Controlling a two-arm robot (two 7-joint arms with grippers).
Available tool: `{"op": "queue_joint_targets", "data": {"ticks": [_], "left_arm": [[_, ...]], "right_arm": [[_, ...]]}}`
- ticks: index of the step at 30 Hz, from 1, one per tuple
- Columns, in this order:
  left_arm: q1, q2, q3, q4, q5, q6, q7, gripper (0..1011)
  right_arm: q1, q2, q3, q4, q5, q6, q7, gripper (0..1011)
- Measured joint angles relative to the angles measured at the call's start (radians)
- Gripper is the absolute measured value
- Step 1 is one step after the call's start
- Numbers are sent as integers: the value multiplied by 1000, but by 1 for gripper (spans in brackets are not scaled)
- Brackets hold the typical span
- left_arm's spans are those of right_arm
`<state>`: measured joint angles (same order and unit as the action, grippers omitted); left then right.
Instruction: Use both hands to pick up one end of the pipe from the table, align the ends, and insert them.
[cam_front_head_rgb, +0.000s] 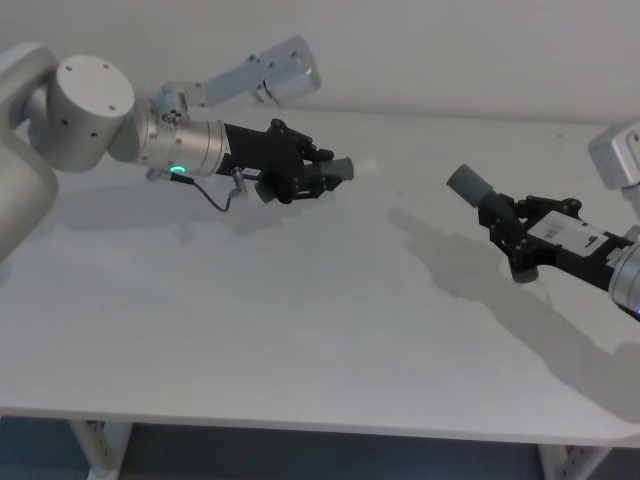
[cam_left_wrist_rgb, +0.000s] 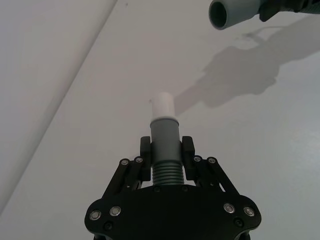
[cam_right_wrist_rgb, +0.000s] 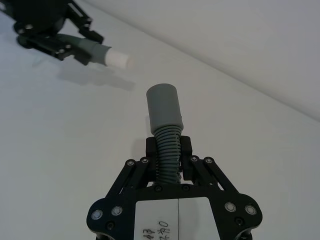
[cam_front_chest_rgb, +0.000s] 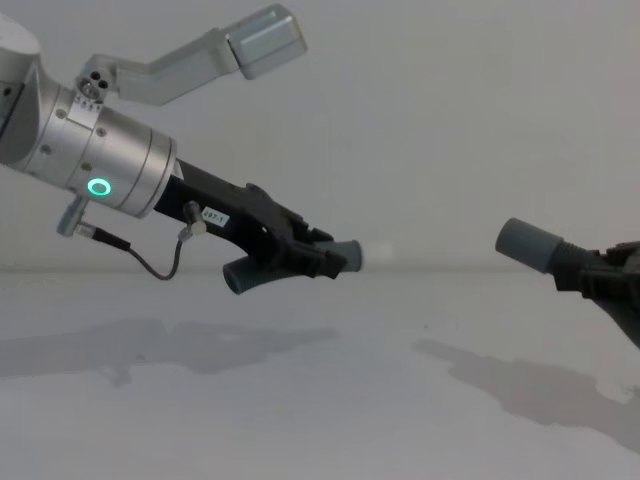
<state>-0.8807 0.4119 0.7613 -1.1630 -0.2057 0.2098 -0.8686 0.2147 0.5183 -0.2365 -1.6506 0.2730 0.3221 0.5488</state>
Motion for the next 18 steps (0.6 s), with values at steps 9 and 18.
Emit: {"op": "queue_joint_targets", "data": {"ticks": [9,18], "left_arm": [[-36,-7,20,43,-8,-93,-72,348],[-62,-31,35,91,-23,-172,-116,348]], "right_arm": [[7,39,-10,7,23,-36,72,262],[7,65,-23,-3,36,-42,107,260]]}}
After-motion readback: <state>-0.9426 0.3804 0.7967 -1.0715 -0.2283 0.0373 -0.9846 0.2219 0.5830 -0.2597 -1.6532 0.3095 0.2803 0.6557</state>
